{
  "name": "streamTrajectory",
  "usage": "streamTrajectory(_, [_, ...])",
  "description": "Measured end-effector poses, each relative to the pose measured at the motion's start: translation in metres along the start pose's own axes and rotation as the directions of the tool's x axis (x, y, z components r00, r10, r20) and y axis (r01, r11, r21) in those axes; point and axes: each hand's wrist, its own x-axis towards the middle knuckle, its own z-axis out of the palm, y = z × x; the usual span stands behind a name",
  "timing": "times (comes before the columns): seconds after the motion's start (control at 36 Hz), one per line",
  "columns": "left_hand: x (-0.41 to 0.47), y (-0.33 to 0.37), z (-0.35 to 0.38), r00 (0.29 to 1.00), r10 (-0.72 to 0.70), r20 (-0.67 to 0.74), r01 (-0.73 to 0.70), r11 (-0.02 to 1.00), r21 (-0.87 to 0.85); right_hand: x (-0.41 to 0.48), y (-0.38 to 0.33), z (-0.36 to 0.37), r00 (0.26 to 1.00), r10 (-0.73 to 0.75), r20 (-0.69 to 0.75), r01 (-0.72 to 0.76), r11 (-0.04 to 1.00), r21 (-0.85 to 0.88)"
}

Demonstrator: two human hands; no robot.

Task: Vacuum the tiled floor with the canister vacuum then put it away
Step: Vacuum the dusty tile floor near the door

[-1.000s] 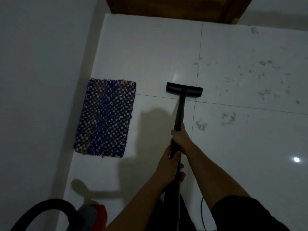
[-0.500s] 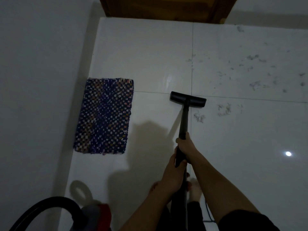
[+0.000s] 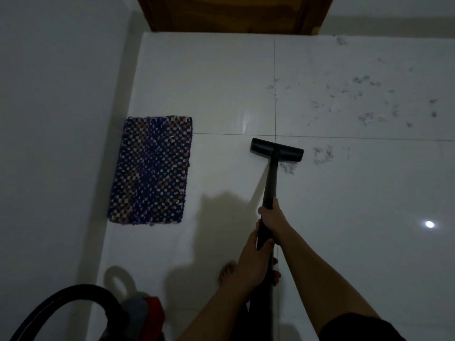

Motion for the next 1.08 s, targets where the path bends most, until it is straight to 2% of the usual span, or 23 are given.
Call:
streamTrajectory(0.61, [-0.036,-0.068,0.078,0.993,-0.032,-0.112,0.025,0.998,-0.063,-0.032,0.072,-0.064,0.995,0.038,0.095,-0.031,0.997,-0.073])
streamTrajectory(1.08, [-0.059,-0.122,0.057,0.995,-0.052,-0.089,0.052,0.999,-0.002,-0.058,0.124,-0.043,0.988,0.074,0.134,-0.068,0.996,-0.052])
